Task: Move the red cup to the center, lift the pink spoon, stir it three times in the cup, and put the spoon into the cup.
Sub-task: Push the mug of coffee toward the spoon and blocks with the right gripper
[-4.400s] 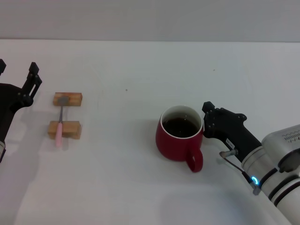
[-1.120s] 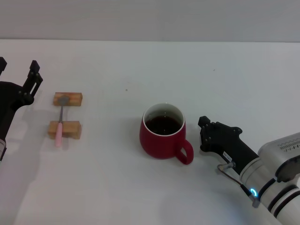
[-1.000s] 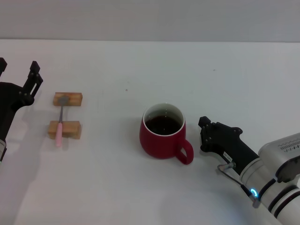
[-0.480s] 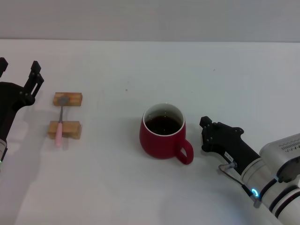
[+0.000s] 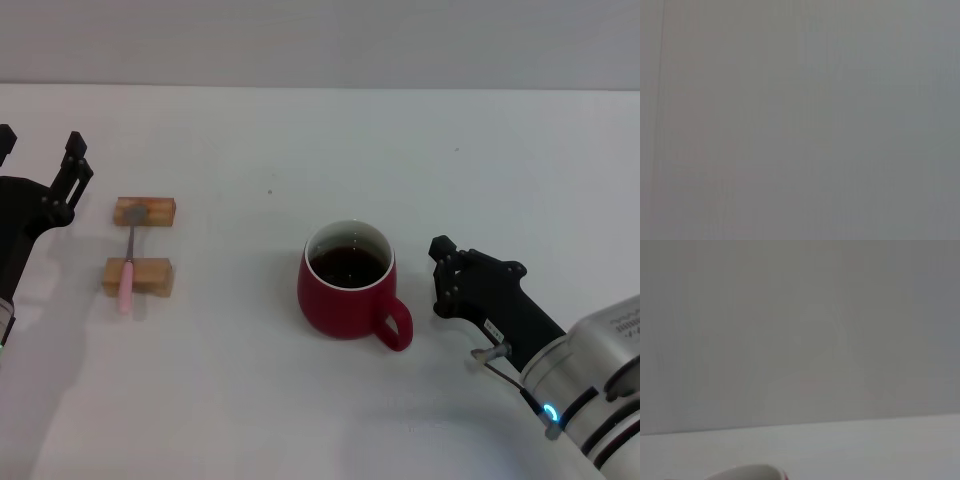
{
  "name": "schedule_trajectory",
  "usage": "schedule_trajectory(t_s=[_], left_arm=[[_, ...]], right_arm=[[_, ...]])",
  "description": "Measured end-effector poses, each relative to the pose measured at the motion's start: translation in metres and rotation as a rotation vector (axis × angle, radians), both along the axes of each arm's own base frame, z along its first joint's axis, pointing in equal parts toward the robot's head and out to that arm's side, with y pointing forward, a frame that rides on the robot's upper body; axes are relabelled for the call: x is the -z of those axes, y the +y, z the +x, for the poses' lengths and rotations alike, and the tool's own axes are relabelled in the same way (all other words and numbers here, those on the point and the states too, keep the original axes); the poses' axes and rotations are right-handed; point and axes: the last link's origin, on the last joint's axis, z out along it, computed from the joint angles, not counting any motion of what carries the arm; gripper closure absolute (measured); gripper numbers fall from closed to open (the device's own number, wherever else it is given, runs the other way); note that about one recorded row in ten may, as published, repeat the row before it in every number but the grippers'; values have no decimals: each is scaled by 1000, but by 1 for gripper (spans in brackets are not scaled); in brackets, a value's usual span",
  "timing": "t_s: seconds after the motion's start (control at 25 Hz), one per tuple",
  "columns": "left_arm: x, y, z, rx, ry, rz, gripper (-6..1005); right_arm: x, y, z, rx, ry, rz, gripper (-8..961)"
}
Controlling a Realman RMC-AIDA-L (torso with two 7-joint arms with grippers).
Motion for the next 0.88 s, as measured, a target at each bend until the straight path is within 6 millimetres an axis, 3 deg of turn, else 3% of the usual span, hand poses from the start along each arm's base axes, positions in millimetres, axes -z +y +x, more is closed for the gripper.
schedule_trajectory(t_s=[0.88], left_arm=[[0, 1, 0, 2, 1, -1, 217]], right_arm=[[6, 2, -11, -40, 4, -31, 954]])
